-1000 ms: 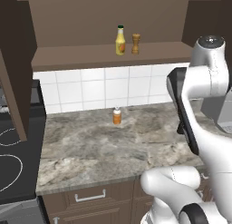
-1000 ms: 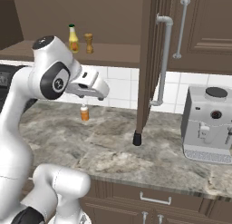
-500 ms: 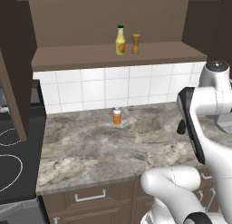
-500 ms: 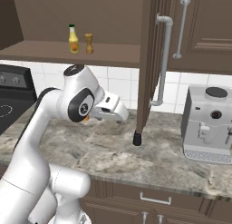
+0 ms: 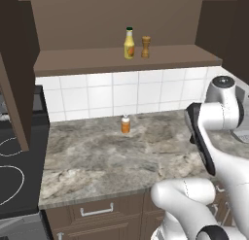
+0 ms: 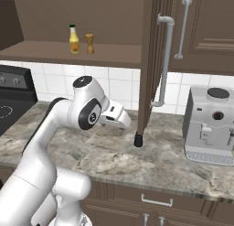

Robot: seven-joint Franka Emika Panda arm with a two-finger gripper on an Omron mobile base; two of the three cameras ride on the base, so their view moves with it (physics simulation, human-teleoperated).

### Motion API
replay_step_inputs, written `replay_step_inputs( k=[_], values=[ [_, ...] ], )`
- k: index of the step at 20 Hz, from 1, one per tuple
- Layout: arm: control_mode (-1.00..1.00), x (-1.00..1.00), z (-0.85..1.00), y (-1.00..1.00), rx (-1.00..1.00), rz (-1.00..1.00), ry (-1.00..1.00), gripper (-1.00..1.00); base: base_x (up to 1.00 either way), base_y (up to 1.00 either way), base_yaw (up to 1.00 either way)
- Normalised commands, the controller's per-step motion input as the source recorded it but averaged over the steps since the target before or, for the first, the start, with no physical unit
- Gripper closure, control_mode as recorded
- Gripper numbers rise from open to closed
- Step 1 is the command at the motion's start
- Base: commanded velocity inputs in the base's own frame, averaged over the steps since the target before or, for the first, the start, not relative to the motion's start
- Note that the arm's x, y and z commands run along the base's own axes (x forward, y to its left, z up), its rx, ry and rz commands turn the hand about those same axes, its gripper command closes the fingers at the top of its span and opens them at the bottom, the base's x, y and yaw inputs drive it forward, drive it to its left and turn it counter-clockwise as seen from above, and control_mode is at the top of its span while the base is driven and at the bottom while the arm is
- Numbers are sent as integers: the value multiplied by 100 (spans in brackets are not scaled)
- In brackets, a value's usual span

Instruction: There are various items on the counter. Only move the condiments/shakers into the cabinet.

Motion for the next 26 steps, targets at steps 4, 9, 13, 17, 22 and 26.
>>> replay_step_inputs(
  k=[4,9,13,17,22,26],
  values=[
    [-100,47,-31,-7,5,0,0,-100,0,0,0],
    [-100,37,-36,-29,15,0,0,-100,0,0,0],
    [-100,11,-23,-41,25,0,0,-100,0,0,0],
    [-100,3,-3,-3,2,0,1,-100,0,0,0],
    [-100,25,-31,0,-7,0,0,-100,0,0,0],
    [-100,31,-35,0,-6,0,0,-100,0,0,0]
  ],
)
